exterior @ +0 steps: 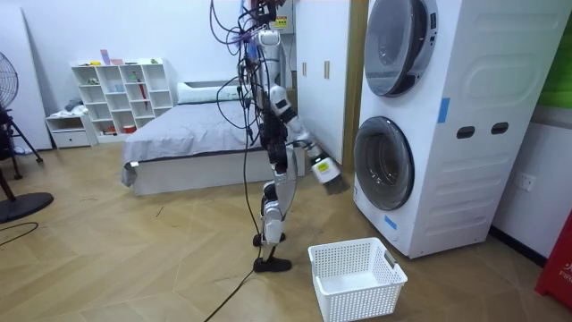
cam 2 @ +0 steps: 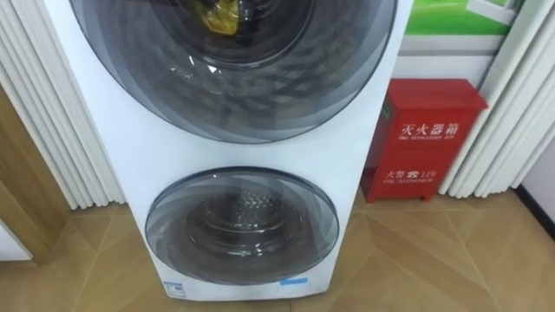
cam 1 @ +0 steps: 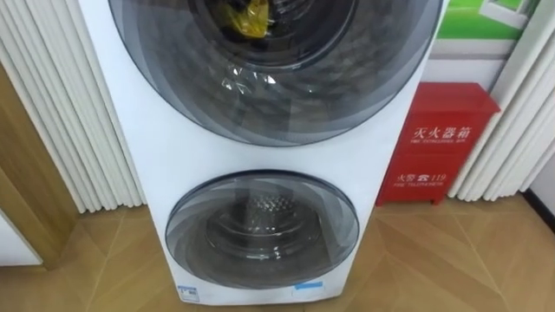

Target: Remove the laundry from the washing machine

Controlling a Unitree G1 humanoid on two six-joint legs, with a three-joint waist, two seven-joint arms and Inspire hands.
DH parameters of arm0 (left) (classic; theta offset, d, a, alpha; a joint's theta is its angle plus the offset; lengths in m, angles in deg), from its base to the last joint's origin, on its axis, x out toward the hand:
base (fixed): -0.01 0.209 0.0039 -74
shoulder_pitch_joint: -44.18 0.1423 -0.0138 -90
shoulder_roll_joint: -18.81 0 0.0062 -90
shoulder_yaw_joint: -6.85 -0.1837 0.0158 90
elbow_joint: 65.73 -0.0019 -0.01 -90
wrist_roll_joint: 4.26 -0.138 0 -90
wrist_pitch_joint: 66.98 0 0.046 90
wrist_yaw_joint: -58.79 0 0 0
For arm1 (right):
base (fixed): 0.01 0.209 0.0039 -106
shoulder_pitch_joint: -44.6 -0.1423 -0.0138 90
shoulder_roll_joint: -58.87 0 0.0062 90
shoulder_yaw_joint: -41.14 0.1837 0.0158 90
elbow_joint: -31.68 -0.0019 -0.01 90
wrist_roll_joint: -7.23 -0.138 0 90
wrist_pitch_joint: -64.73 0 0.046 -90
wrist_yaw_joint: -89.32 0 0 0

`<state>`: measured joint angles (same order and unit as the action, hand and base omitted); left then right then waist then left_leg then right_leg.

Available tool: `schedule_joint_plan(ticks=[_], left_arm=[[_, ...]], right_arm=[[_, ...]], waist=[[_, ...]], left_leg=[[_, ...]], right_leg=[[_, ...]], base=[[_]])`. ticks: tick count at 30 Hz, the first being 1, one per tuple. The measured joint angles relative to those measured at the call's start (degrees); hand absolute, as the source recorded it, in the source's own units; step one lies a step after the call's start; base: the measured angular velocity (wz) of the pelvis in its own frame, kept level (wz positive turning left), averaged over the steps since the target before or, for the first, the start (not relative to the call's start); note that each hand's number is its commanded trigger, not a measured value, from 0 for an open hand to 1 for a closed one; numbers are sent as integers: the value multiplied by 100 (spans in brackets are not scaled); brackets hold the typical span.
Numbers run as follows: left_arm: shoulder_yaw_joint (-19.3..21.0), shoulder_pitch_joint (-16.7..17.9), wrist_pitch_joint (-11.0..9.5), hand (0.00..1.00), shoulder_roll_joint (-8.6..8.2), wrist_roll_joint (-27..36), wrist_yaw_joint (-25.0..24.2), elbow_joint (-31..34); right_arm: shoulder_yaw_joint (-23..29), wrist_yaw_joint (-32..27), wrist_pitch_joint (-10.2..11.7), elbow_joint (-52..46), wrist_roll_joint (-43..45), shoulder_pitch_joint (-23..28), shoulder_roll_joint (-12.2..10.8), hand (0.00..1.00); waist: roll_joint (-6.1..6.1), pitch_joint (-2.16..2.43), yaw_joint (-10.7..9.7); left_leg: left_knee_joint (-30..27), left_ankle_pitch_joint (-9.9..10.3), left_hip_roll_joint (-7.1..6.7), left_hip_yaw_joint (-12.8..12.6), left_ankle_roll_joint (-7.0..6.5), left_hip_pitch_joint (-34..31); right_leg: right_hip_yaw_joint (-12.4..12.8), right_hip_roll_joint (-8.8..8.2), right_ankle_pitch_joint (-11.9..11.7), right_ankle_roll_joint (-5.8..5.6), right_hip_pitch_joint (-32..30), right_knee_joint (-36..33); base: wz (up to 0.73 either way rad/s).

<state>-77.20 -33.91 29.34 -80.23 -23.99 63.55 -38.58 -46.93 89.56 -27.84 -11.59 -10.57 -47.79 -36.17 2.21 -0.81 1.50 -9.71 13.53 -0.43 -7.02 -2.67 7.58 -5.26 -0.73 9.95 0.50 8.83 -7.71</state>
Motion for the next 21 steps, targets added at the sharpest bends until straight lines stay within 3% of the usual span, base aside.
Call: schedule_joint_plan(ticks=[2,6,21], left_arm=[[33,-51,-25,0,64,0,0,3],[70,8,-38,0,165,-1,2,107],[98,113,122,0,241,-66,81,154]], right_arm=[[112,-51,70,-433,-221,-276,127,0],[321,-223,92,-1162,-480,-658,353,0],[403,-1133,118,-2911,-689,-1825,722,0]], waist=[[36,12,3],[158,89,65],[219,101,71]], left_leg=[[-3,-4,-12,-1,-1,-5],[-16,-7,-28,5,-2,17],[14,-9,-18,228,-4,-66]], right_leg=[[-1,0,0,0,19,-2],[56,15,0,0,13,-6],[-129,-9,0,-1,-63,-12]], base=[[0],[2],[3]])
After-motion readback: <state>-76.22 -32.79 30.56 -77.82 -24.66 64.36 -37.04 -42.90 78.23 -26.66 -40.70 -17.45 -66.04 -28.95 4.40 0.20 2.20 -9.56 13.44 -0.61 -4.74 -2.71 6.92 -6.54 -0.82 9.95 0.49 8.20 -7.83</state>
